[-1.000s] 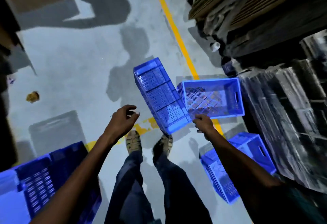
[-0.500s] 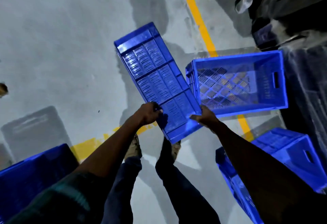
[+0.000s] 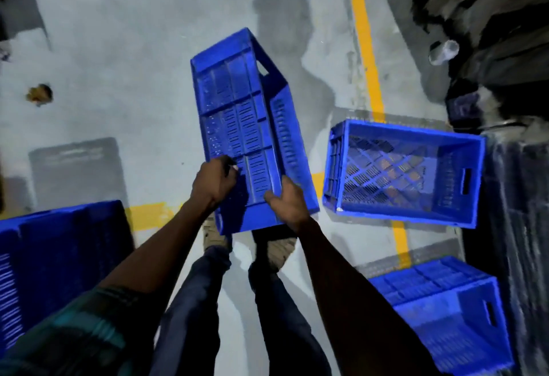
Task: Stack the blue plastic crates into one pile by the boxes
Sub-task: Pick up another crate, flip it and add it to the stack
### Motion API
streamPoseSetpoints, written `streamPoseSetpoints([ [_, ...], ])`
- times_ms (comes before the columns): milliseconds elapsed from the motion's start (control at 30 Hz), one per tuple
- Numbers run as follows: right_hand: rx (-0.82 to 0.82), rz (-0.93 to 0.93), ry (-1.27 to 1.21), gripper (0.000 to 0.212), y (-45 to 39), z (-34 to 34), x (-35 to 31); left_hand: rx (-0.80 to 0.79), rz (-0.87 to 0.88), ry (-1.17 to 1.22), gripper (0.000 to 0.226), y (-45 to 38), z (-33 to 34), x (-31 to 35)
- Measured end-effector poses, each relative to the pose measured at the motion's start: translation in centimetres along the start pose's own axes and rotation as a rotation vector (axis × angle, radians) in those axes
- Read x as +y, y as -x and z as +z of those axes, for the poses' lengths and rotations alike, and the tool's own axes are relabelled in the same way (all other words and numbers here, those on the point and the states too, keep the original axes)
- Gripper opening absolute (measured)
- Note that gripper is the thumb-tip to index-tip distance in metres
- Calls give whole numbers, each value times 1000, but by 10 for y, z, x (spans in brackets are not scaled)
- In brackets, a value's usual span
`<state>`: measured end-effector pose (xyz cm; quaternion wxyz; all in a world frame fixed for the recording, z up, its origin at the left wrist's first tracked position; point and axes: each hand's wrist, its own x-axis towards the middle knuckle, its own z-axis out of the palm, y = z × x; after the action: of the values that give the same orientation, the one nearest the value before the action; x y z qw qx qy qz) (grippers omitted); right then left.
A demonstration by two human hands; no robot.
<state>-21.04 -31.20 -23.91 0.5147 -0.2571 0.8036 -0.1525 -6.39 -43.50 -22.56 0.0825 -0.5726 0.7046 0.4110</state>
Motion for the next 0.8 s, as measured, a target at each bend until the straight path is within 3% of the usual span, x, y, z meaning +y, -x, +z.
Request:
streamPoseSetpoints([
  [67,44,-21,-53,27,9,-3,-34,78,2,18,27,19,-23,-6],
  [200,77,55,-63,51,37,-19,-87,141,25,123,32,67,-72,-5],
  [333,152,147,-204,41,92,-37,-122,266,61,296,34,134,-111,21],
  [400,183,178,-354,62,110,-41,-130,309,86,369,36,172,-127,36],
  [467,184,166,-491,85,95,-30,-96,372,129,413,37,211,-147,45],
  [533,214,191,-626,90,114,-31,-107,458,172,447,36,245,-167,51],
  [667,286,176,-915,42,236,-59,-216,633,214,483,30,299,-209,56],
  [733,299,192,-1054,20,268,-65,-239,677,243,466,25,318,-224,55],
  [800,242,172,-1150,19,294,-70,-248,707,311,444,18,337,-234,51],
])
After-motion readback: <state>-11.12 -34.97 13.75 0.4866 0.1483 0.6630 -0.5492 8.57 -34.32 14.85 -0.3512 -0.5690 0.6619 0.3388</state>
